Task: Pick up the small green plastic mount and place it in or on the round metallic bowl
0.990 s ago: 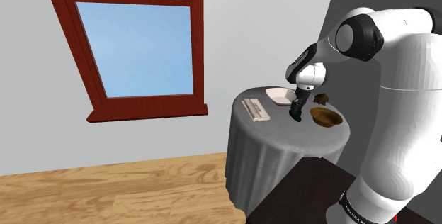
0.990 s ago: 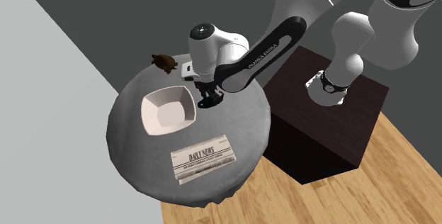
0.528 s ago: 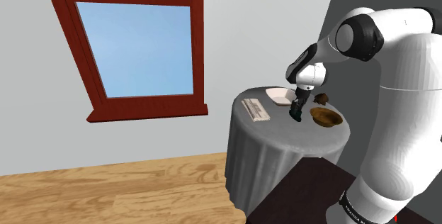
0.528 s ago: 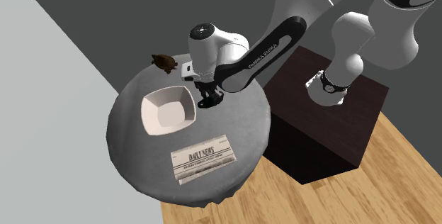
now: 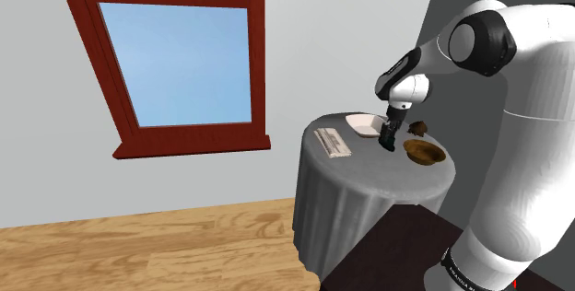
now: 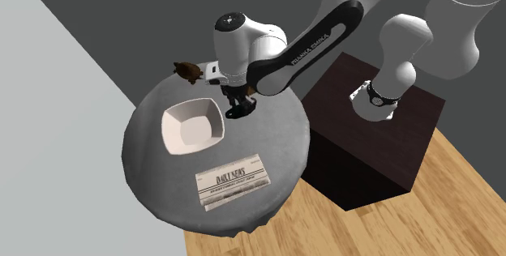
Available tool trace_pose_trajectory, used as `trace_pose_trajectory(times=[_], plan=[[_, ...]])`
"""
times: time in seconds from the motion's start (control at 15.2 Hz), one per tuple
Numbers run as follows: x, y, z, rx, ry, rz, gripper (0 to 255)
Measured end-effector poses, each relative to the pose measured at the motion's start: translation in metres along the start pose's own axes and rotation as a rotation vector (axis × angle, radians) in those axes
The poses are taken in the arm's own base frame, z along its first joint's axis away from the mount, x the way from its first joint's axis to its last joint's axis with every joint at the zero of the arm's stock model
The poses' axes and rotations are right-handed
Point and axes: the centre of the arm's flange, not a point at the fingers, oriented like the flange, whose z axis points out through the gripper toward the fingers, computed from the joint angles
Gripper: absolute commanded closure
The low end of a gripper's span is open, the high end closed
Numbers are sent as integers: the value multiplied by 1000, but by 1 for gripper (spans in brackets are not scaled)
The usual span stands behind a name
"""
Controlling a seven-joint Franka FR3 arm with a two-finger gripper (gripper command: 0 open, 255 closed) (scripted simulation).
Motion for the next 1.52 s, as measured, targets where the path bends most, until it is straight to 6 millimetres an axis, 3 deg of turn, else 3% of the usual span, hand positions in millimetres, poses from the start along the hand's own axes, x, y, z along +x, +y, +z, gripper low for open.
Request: trace_pose_trajectory(times=[1.06, 1.19, 1.52], plan=[[0, -1, -82, 0, 0, 0, 255], [-12, 8, -86, 0, -1, 0, 255], [-64, 45, -95, 0, -1, 1, 255]])
